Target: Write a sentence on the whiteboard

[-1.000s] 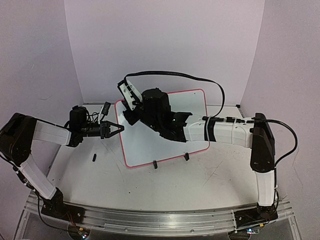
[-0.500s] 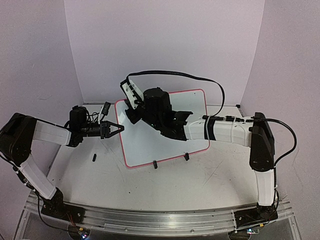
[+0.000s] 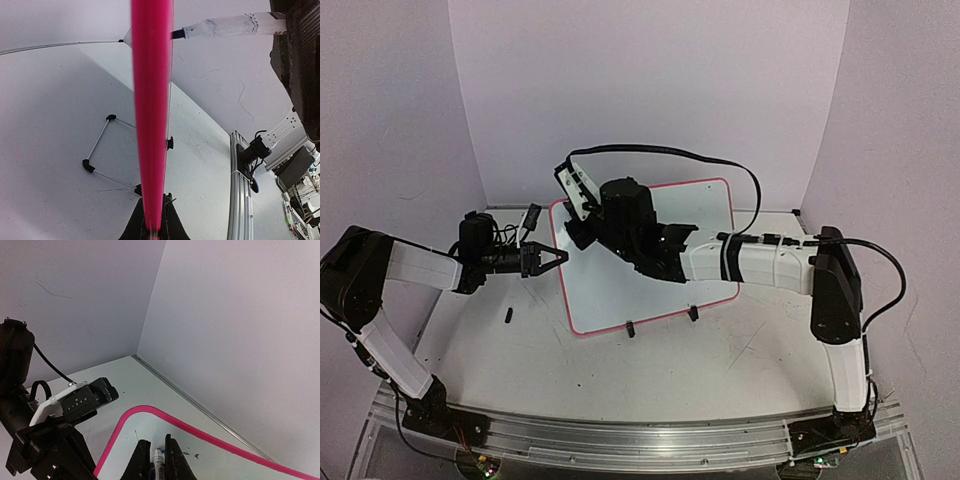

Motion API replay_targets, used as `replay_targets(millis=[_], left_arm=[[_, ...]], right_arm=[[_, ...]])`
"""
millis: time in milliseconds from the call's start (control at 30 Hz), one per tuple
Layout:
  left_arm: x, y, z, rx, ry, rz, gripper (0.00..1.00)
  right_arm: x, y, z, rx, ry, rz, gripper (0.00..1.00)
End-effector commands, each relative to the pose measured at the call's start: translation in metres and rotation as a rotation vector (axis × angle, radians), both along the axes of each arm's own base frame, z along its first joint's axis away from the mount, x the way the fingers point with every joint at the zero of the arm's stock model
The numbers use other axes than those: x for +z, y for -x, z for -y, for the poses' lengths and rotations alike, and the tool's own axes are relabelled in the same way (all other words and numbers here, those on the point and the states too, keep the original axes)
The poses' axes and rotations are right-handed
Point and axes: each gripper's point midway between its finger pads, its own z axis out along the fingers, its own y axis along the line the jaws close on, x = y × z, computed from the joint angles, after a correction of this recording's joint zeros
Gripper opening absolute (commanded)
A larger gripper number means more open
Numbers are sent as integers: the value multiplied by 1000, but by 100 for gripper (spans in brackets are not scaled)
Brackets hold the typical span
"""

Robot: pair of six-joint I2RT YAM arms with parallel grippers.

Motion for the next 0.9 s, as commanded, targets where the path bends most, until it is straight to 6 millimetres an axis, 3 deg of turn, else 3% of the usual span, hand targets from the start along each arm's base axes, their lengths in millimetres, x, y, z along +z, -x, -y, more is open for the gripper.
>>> replay_targets(millis=[0, 867], left_arm=[[-2, -13, -6, 66, -27, 33, 0], [-2, -13, -6, 69, -28, 34, 0]], right_arm=[[12, -3, -4, 3, -37, 7, 0], [0, 13, -13, 78, -34, -56, 0]])
